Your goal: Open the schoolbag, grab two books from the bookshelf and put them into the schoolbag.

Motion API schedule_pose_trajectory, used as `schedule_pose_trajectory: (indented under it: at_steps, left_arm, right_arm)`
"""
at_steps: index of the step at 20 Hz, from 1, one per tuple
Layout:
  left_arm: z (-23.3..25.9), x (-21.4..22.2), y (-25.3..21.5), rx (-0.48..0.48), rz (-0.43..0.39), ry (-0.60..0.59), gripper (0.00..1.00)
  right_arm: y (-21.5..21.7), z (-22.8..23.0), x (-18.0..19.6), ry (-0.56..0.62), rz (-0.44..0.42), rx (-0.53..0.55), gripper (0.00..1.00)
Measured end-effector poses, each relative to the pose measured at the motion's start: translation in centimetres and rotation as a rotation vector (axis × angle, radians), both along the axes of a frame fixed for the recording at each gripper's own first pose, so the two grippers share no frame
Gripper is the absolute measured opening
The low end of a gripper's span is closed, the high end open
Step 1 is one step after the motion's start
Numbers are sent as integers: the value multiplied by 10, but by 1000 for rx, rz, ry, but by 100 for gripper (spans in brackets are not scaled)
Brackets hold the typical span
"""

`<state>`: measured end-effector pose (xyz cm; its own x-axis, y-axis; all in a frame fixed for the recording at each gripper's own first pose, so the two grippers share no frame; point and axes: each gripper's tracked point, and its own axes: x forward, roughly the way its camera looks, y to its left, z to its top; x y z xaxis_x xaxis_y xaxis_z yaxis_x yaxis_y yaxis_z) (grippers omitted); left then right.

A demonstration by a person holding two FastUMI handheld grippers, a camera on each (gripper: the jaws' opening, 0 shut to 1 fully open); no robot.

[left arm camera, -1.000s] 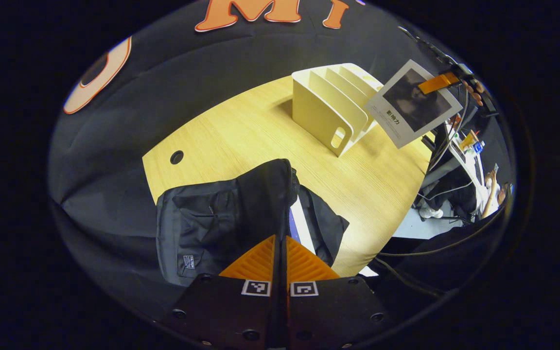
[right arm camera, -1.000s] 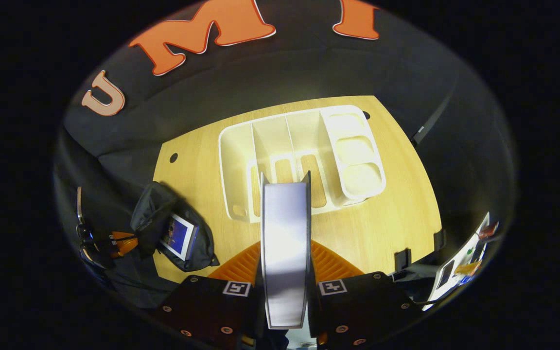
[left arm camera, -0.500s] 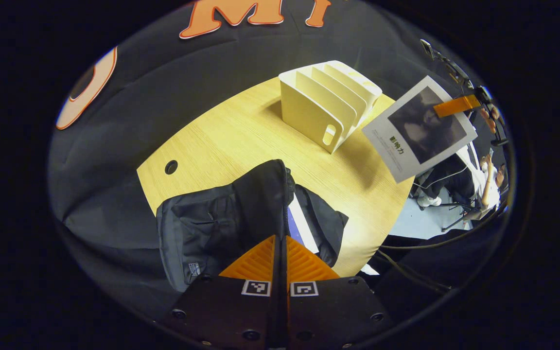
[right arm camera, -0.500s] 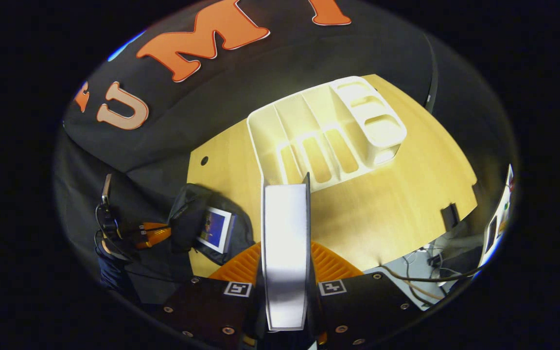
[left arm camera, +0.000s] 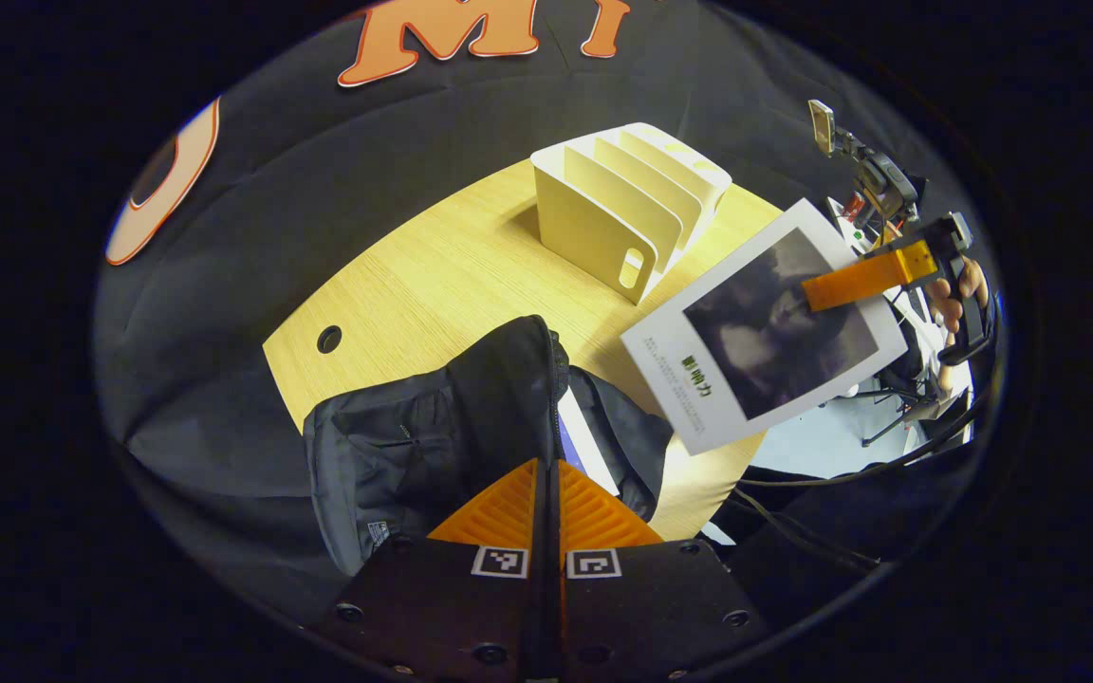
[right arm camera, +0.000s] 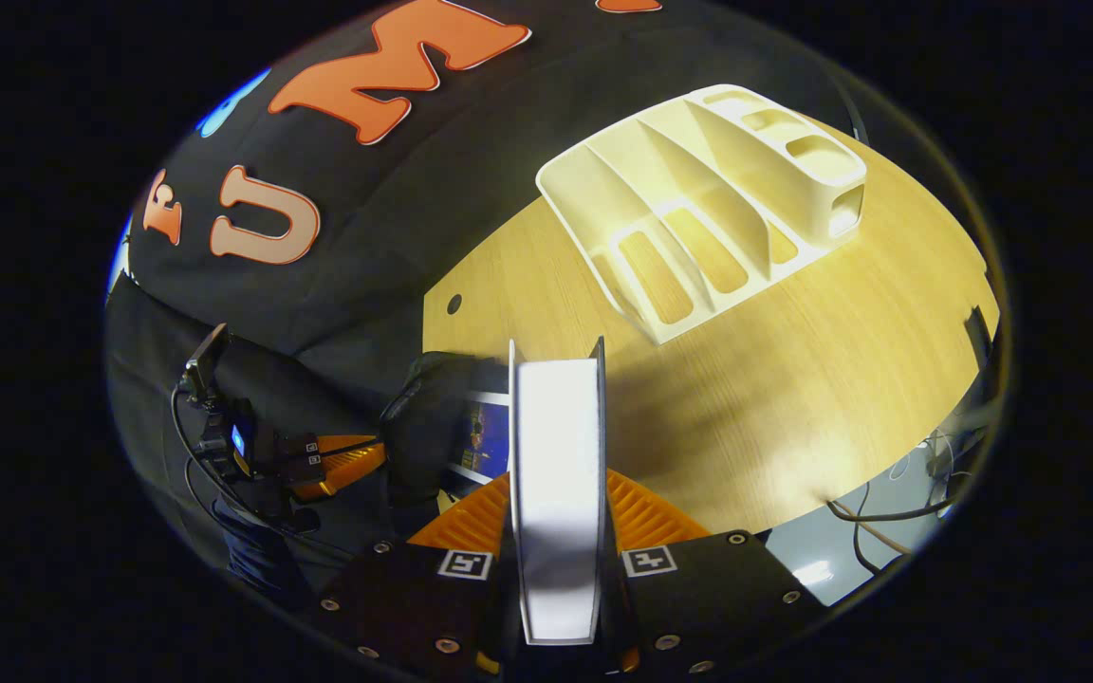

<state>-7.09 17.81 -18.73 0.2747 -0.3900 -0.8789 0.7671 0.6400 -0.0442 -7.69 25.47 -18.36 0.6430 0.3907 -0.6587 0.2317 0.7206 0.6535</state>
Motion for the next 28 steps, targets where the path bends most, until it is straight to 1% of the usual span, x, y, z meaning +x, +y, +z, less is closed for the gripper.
schedule_pose_trajectory:
  at_steps: [4,7,12,16,21,23,28]
  left_arm:
    - [2,0,-5,-17,9,-3,1]
    - [0,0,-4,-19,13,-4,1]
    - [2,-1,-5,-20,32,-4,1]
    - [3,-2,-7,-26,47,1,1]
    - [2,-5,-15,-64,62,23,1]
    - [1,-6,-15,-65,64,23,1]
    - [1,-11,-18,-62,70,33,1]
  right_arm:
    - [34,-4,16,-34,2,99,35]
    - [53,-8,34,-77,-3,143,35]
    - [87,-22,54,-106,2,228,35]
    - [105,-36,64,-121,-6,297,35]
    - [115,-52,74,-135,-72,412,34]
    - [122,-57,77,-147,-86,441,34]
    - [139,-67,88,-164,-89,495,34]
